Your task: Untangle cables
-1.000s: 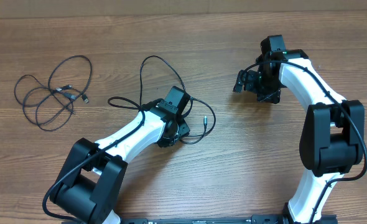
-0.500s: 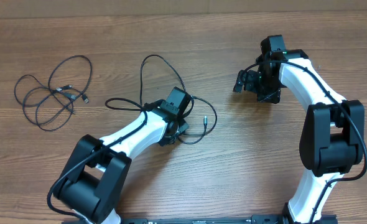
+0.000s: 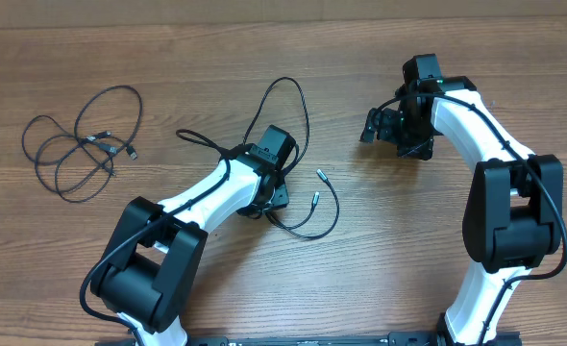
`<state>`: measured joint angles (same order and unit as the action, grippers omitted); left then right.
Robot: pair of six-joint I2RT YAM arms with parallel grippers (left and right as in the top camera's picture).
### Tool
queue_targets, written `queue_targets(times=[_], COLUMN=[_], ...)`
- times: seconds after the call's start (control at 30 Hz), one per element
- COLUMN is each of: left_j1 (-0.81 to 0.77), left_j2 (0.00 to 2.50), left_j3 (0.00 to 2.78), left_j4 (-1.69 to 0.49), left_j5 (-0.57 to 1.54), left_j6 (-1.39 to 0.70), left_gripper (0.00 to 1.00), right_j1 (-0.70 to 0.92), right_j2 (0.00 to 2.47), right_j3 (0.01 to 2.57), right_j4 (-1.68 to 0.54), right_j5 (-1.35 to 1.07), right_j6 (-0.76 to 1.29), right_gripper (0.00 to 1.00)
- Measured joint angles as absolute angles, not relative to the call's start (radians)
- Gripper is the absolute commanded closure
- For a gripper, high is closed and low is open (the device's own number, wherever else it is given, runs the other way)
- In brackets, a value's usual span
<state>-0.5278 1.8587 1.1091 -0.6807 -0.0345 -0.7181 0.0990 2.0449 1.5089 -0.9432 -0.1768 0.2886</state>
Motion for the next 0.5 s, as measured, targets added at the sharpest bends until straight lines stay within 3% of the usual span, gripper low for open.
queue_targets(times=[0.1,0.2,0.5], left_j1=[-0.528,-0.529,-0.549], left_j2=[1.86,1.862,1.867], left_j3=[1.109,1.11,1.116], left_j4=[-0.68,-0.68,-0.672], left_j5=[-0.035,-0.035,-0.032], left_j6=[-0.672,-0.649,-0.591], left_gripper=[0.74,0.96,0.96], right_j1=[0.099,0.099,0.099], right_j2=[2.045,2.045,2.045], right_j3=[1.509,1.509,1.509], right_j4=[-0.942,-0.943,-0.943], right_j5=[-0.176,-0.177,-0.177], right_j6=[0.288,0.288,0.288], right_gripper=[0.0,0.0,0.0])
